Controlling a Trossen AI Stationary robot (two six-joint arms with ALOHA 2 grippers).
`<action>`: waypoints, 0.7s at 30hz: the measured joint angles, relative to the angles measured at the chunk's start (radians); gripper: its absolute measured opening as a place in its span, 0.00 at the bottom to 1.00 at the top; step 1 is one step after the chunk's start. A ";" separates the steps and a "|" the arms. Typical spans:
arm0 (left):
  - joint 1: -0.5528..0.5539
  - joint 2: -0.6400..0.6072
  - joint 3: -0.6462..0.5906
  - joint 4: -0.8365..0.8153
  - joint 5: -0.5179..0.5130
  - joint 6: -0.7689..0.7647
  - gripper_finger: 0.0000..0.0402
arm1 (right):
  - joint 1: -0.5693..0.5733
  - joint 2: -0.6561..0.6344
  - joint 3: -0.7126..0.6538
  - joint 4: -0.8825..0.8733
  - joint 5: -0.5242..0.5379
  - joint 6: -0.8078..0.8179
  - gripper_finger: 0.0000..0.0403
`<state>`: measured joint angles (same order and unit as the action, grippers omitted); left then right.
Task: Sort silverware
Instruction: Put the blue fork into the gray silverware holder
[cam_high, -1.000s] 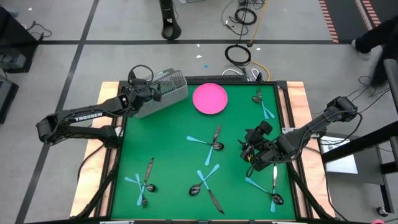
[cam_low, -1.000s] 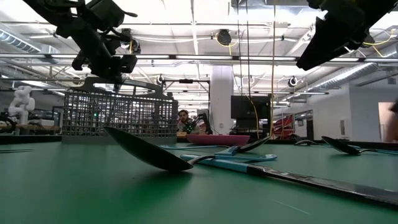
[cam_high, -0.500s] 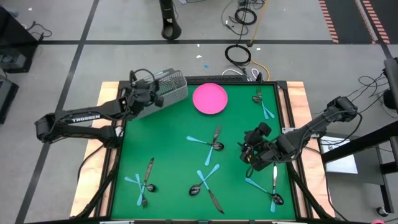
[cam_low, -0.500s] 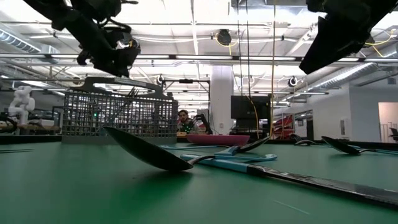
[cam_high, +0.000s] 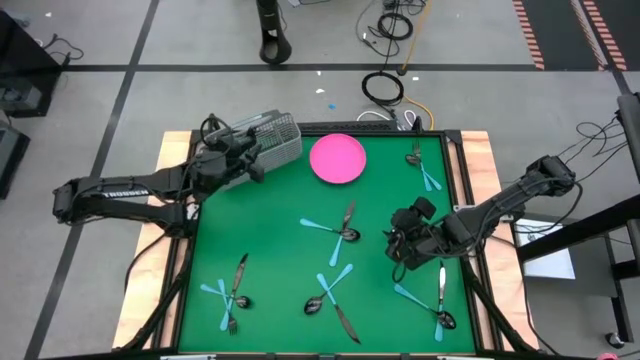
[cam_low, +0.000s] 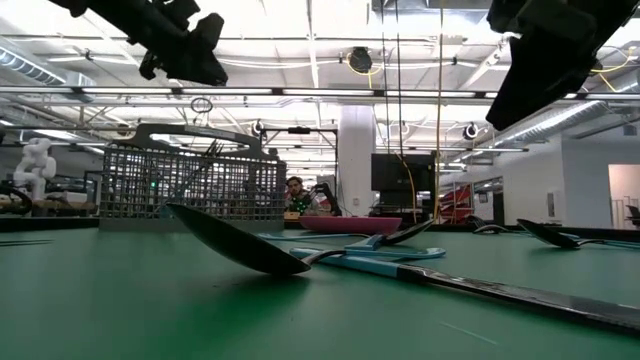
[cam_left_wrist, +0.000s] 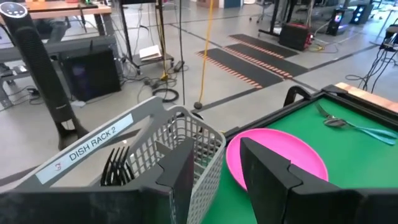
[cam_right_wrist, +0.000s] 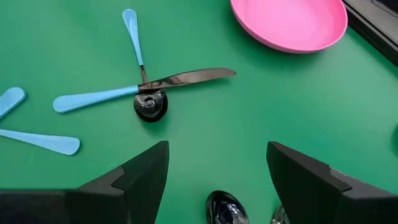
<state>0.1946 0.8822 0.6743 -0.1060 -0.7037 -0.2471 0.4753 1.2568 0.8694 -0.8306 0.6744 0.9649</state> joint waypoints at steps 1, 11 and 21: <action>-0.002 0.000 0.000 -0.001 0.000 0.000 0.33 | -0.003 0.000 0.000 0.000 -0.001 -0.001 0.65; -0.014 0.000 0.000 -0.007 0.011 -0.008 0.33 | -0.024 0.000 0.000 0.000 -0.021 -0.022 0.65; -0.071 0.000 0.000 -0.004 0.045 -0.028 0.33 | -0.031 0.000 0.000 0.000 -0.022 -0.051 0.65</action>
<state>0.1234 0.8822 0.6739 -0.1095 -0.6585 -0.2748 0.4442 1.2568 0.8696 -0.8303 0.6521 0.9141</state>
